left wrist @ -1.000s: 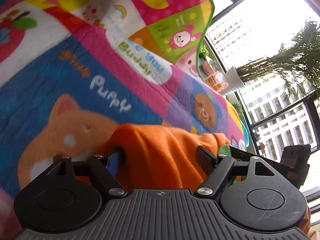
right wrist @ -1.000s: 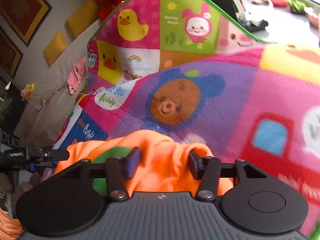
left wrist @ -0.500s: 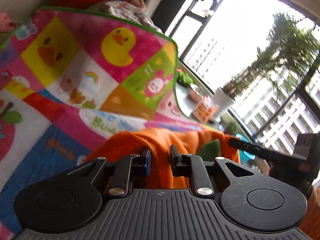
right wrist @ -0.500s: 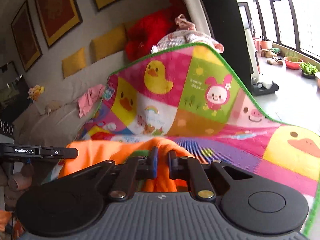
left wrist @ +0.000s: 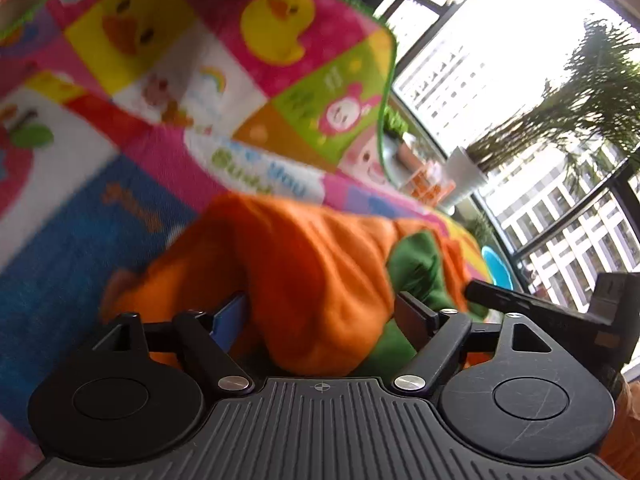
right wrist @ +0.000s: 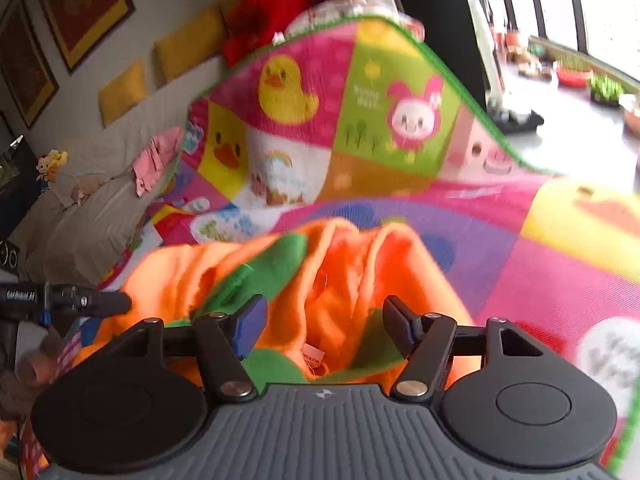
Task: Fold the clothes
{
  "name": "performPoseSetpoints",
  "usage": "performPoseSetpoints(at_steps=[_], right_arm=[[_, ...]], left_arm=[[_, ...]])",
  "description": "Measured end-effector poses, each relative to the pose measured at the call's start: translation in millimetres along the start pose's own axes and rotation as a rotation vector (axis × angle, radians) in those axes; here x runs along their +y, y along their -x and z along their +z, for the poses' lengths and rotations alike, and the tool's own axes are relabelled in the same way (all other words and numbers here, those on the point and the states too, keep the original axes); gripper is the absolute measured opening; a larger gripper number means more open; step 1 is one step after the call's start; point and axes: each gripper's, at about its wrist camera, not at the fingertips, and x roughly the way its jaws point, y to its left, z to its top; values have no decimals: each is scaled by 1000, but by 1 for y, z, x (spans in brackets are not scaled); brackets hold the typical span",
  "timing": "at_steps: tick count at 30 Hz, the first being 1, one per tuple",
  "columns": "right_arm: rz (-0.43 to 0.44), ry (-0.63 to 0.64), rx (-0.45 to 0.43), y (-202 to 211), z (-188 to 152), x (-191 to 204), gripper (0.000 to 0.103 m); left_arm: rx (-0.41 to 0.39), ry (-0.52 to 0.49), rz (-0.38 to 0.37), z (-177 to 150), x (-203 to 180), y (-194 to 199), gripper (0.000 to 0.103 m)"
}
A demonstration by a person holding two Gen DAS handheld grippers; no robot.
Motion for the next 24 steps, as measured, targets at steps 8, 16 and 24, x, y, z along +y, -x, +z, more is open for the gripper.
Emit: performPoseSetpoints(at_steps=[8,16,24], right_arm=[[-51,188,-88,12,-14,43,10],[24,210,-197,112,-27,69,9],[76,128,-97,133,-88,66,10]], left_arm=[[-35,-99,60,-4,-23,0,17],[-158,-252,-28,-23,-76,81,14],[-110,-220,-55,-80,-65,107,14]])
